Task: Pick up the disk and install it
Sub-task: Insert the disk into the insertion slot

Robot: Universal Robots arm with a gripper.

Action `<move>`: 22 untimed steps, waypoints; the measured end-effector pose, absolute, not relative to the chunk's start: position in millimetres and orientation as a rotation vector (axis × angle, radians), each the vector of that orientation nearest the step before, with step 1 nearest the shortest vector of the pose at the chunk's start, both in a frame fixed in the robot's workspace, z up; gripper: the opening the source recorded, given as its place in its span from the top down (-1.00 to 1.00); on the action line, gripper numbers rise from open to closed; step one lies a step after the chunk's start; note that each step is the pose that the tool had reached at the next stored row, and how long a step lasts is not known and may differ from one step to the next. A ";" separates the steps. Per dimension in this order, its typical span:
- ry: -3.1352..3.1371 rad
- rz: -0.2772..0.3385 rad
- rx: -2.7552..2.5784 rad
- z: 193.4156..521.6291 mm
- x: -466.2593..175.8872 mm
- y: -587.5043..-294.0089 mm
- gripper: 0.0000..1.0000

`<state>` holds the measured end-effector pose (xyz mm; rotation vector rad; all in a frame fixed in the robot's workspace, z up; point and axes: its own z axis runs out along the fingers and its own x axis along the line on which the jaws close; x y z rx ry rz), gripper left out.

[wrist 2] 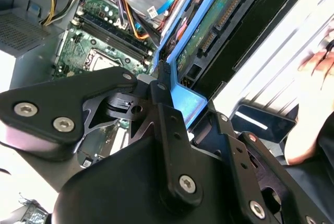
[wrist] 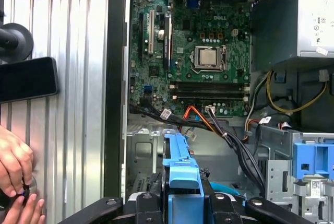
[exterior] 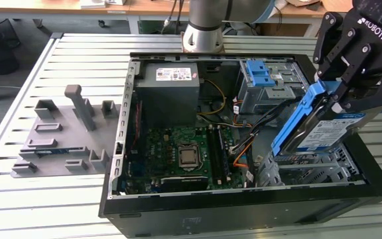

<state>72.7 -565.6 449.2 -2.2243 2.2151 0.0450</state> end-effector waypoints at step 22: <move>2.217 0.046 -2.223 440.6 77.3 -570.7 0.27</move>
